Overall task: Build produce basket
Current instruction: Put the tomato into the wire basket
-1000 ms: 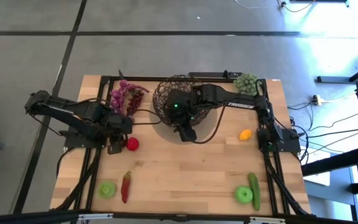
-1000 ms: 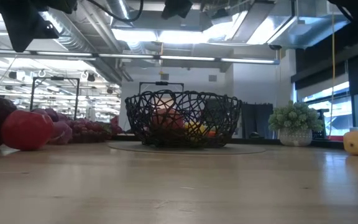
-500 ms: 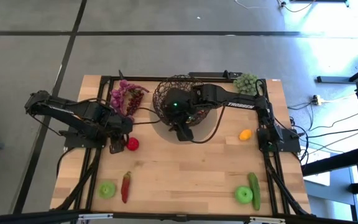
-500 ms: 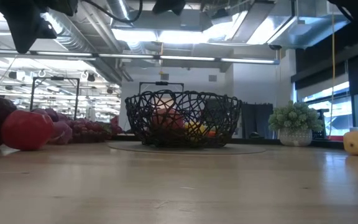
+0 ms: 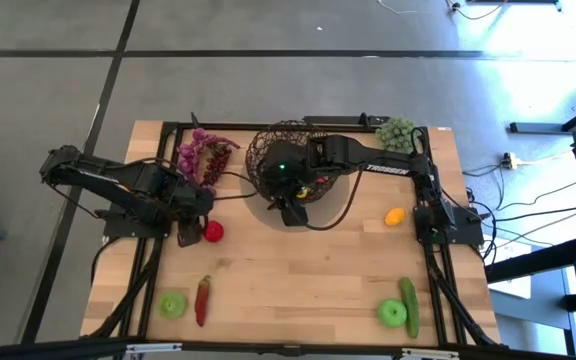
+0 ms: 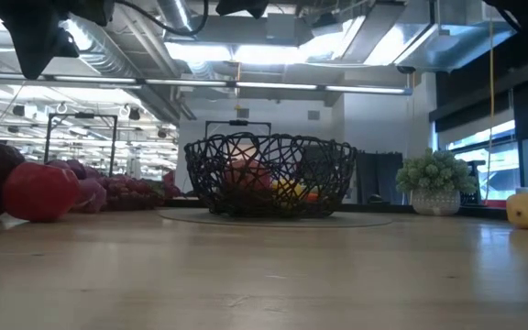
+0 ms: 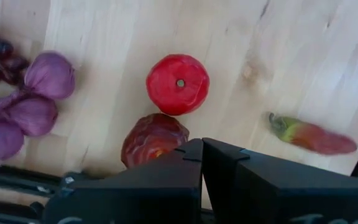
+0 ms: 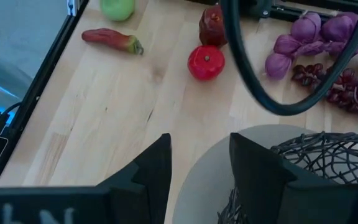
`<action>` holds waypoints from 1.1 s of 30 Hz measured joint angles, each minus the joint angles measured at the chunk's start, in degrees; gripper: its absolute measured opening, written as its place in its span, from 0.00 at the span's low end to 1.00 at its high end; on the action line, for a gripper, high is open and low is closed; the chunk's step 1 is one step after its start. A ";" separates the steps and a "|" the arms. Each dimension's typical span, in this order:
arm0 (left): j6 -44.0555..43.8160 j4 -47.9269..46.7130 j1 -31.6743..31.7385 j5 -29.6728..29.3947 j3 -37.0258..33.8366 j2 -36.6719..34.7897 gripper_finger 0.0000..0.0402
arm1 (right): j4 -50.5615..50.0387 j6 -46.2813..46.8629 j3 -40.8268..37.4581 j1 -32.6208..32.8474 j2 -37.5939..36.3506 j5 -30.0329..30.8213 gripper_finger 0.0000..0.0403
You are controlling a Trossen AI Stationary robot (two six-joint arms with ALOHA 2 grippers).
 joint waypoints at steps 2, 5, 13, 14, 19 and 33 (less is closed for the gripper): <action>-1.75 0.45 0.00 -0.67 0.00 0.00 0.01 | 0.06 0.00 0.00 0.02 0.00 0.00 0.38; -1.75 0.47 0.00 -3.11 0.00 0.00 0.06 | 0.22 0.00 0.00 0.00 0.00 0.00 0.38; -1.88 1.29 0.00 -3.40 0.00 0.09 0.32 | 0.31 0.00 0.00 0.00 0.00 0.00 0.38; -1.91 1.41 0.00 -3.40 0.00 0.09 0.34 | 0.33 0.00 0.00 0.00 0.00 0.00 0.38; -3.80 2.61 0.35 -3.33 0.00 0.78 0.48 | 0.33 0.00 0.00 0.00 0.00 0.00 0.38; -1.83 10.75 3.37 0.95 -7.73 6.81 0.67 | 1.68 0.00 0.00 0.00 0.00 0.02 0.38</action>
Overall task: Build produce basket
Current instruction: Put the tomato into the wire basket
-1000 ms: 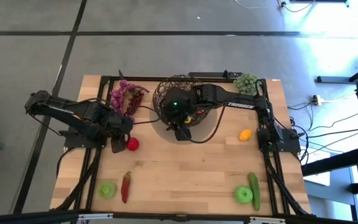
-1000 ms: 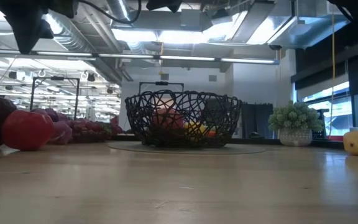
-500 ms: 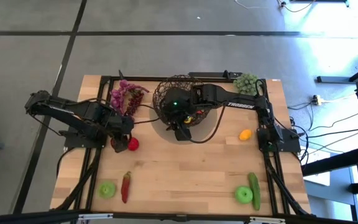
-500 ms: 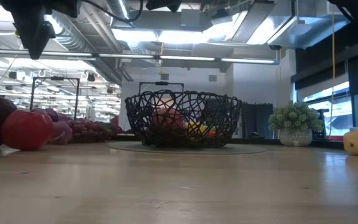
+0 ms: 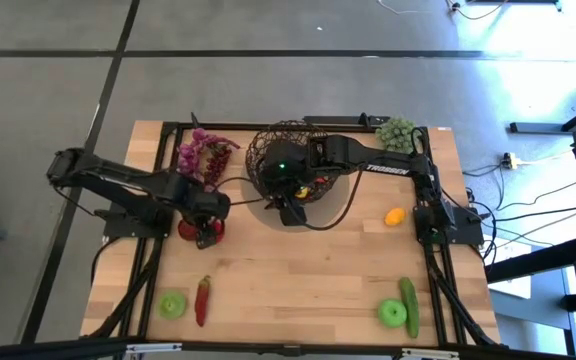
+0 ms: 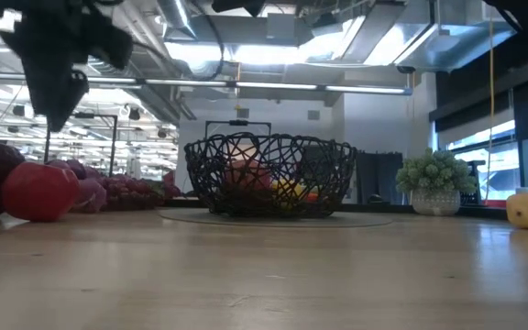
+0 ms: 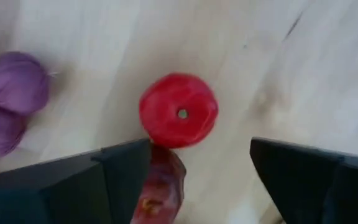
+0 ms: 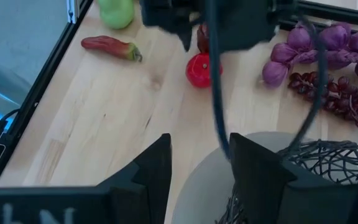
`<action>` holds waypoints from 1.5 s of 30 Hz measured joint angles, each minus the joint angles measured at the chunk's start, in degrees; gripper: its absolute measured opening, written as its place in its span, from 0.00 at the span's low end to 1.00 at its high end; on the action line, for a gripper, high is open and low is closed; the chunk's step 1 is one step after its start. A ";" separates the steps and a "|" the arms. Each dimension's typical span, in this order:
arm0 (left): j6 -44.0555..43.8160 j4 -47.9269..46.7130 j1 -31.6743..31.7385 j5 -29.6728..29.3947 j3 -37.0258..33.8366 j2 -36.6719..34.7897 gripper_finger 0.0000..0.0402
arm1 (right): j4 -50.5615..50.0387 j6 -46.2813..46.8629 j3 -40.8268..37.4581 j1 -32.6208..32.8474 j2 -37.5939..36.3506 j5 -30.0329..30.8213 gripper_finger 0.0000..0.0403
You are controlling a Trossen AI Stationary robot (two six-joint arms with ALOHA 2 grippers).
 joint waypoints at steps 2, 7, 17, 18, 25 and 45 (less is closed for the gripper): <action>0.01 0.92 0.01 -0.23 -1.15 0.89 0.67 | 0.18 -0.01 0.00 0.01 0.00 0.00 0.38; 0.04 4.76 0.01 -0.47 -3.78 1.59 0.67 | 0.50 0.00 0.00 0.01 0.00 0.00 0.38; -0.09 7.91 0.01 -1.24 -6.91 1.58 0.67 | 1.10 -0.02 -0.02 0.02 0.02 0.00 0.38; -0.52 7.96 0.01 -1.41 -6.91 1.58 0.67 | 1.10 0.00 -0.02 0.02 0.02 0.00 0.38; -0.40 8.71 0.01 -1.55 -6.91 1.58 0.72 | 1.27 0.00 0.00 0.00 0.02 0.00 0.38; 1.04 17.48 1.24 -0.42 -13.52 1.56 0.98 | 1.27 -0.01 0.00 0.01 0.02 0.00 0.38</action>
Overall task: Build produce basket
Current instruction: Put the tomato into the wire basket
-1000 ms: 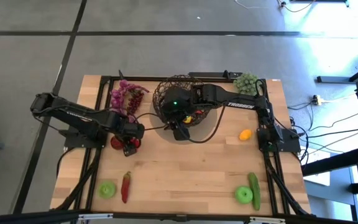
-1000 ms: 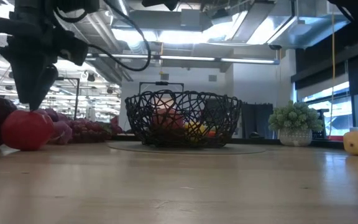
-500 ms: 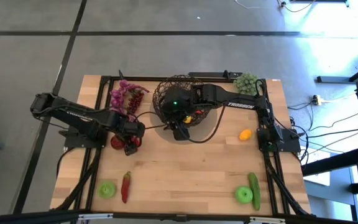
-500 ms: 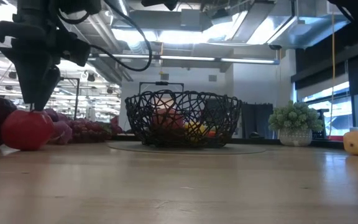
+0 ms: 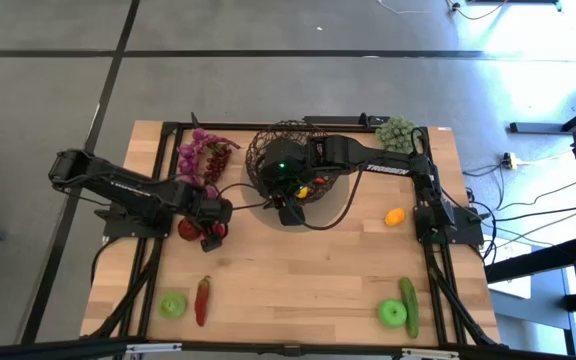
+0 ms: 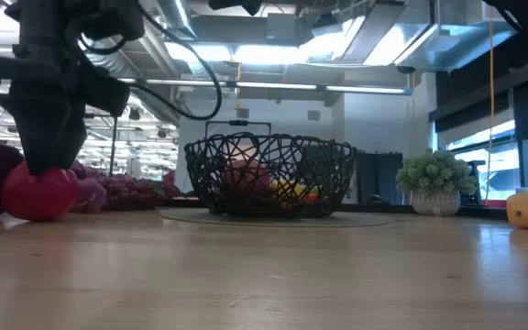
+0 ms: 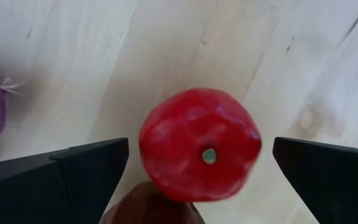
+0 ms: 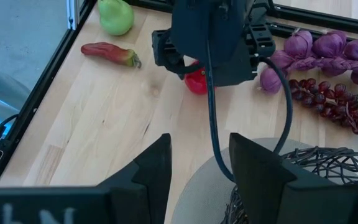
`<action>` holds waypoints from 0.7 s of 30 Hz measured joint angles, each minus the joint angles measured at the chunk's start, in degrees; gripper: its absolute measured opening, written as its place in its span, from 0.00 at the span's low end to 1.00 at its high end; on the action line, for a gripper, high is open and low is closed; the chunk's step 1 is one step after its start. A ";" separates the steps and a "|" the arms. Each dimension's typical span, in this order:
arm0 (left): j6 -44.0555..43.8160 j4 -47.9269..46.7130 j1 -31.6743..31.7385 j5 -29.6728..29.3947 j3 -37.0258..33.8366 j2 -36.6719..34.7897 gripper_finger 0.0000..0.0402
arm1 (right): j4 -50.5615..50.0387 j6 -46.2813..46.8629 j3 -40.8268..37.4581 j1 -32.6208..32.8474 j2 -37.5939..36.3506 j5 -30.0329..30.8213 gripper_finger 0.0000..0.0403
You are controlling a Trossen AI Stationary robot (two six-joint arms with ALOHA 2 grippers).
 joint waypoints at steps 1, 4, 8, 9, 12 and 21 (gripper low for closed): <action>-0.02 0.51 0.00 0.01 -0.59 0.00 0.98 | 0.00 0.00 -0.02 0.00 0.00 0.00 0.38; -0.02 3.23 0.00 -0.17 -2.86 0.00 0.98 | 0.00 0.00 -0.02 -0.01 0.00 0.00 0.38; -1.35 8.24 0.00 -0.67 -6.38 0.00 0.98 | 0.00 -0.01 -0.02 0.01 0.00 0.00 0.38; -1.37 9.61 0.00 -1.06 -7.28 0.00 0.98 | 0.00 0.01 -0.02 0.01 0.00 0.00 0.38; -1.50 11.64 -0.02 -1.17 -9.02 0.00 0.98 | 0.00 0.01 -0.02 0.01 0.00 0.00 0.38; -1.55 11.79 -0.02 -0.49 -9.41 0.00 0.98 | 0.05 -0.01 -0.02 0.00 0.00 0.00 0.38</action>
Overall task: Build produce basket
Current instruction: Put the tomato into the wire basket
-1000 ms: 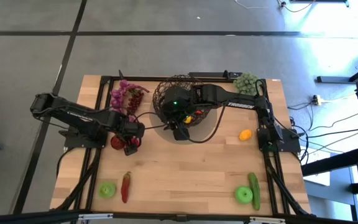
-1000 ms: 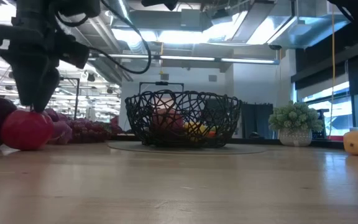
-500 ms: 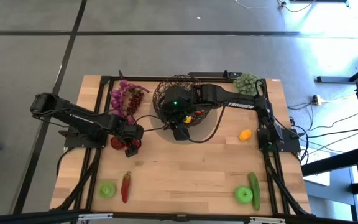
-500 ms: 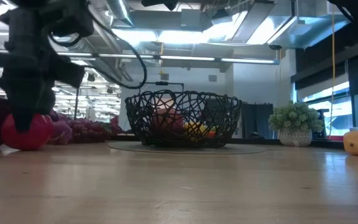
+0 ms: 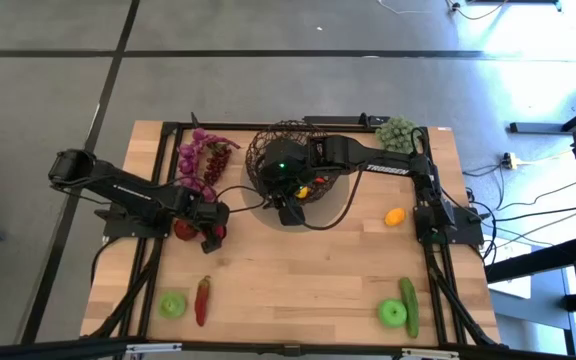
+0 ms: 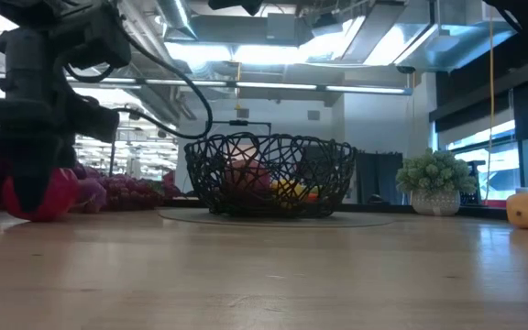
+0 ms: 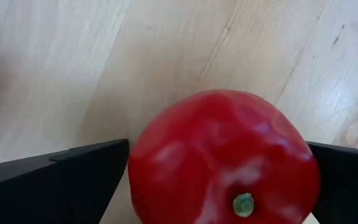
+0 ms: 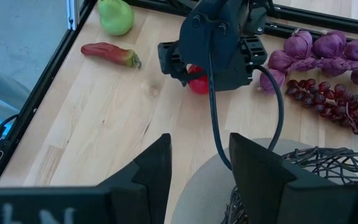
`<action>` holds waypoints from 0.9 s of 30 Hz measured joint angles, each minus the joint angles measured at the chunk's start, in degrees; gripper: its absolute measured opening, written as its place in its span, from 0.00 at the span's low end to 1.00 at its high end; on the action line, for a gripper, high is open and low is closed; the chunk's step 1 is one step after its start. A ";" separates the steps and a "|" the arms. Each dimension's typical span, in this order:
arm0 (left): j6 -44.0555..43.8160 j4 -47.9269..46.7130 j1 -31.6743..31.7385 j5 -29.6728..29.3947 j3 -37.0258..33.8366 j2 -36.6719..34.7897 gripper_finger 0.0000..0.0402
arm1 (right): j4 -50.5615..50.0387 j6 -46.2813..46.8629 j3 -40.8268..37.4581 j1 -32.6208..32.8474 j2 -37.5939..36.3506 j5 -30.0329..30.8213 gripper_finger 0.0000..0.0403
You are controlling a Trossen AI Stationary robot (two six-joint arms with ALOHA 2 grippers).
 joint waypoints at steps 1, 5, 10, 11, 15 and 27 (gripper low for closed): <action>-0.02 0.00 0.01 -0.03 0.00 0.00 0.98 | 0.01 0.01 0.00 0.00 0.00 -0.01 0.38; -0.05 -0.02 0.00 -0.04 0.00 0.00 0.98 | 0.06 0.00 0.01 0.00 0.00 -0.02 0.38; -2.70 -0.15 0.00 -0.44 0.00 0.00 0.98 | 0.10 0.01 0.01 0.01 0.00 -0.01 0.38; -3.37 -0.23 -0.02 -0.73 0.00 0.00 0.98 | 0.10 0.01 0.01 0.01 0.00 -0.01 0.38; -1.52 -0.22 -0.15 -1.10 0.00 0.00 0.98 | 0.10 0.00 0.01 0.01 0.00 -0.02 0.38; -1.06 0.60 -0.09 -1.15 0.00 0.00 0.97 | 0.10 0.00 0.00 0.01 0.00 0.00 0.38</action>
